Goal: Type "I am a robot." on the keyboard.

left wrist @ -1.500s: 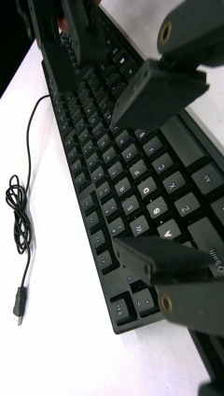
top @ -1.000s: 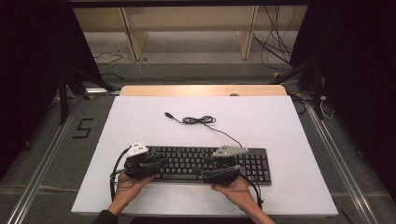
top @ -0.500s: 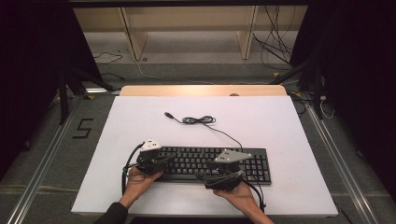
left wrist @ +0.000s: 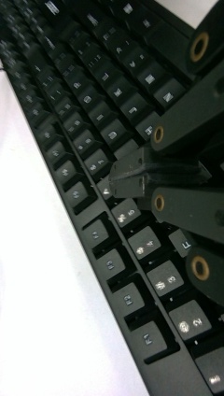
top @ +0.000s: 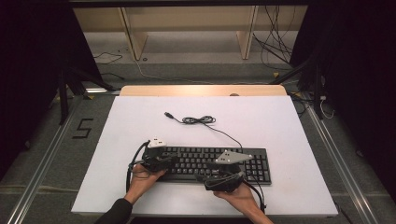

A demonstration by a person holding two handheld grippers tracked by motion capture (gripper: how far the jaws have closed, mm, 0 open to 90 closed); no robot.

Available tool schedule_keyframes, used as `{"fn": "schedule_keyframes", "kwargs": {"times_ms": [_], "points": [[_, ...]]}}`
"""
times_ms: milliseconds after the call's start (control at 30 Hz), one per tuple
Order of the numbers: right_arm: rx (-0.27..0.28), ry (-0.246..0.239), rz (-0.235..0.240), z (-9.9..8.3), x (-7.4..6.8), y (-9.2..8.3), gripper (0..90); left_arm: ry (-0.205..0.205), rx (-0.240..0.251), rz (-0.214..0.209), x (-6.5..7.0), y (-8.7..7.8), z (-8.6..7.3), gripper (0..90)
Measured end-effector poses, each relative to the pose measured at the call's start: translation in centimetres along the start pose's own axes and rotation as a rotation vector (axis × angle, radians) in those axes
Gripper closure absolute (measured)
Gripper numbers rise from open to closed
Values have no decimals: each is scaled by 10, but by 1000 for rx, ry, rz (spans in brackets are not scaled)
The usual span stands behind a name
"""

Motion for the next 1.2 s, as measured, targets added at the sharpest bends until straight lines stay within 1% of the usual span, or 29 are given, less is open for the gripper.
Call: {"fn": "schedule_keyframes", "kwargs": {"times_ms": [33,133,200,400,500,633,733,867,1000,1133,1200], "points": [[0,1,1,0,0,0,376,-2,6,-4,0,1,0,891],[2,2,-1,0,0,0,374,-8,-4,-11,0,1,0,892],[4,2,-2,0,0,-1,372,-6,3,-10,0,1,0,892],[11,1,-1,1,0,-2,370,0,3,-9,0,-1,1,890],[13,3,0,2,0,-2,368,2,20,-12,-1,-4,1,887],[14,2,1,2,0,-2,367,-13,52,-20,-3,-14,2,865],[15,1,2,2,-1,-2,365,-26,71,-39,-5,-22,2,837],[15,1,2,2,0,-2,364,-36,91,-48,-6,-29,0,797],[13,2,-1,2,0,-1,362,-36,98,-59,-7,-34,-2,747],[12,3,-2,2,1,-1,361,-38,113,-72,-6,-39,-5,683],[12,4,-1,2,1,-1,361,-32,119,-74,-5,-41,-6,648]]}}
Point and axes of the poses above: each handheld gripper's, and its own axes: y roughly forward along the jaws, z roughly out of its top, x roughly to its right, the point moved 4 cm from there along y, roughly forward along the jaws, and after that the axes turned 6 degrees about -x, right-handed, at the moved point
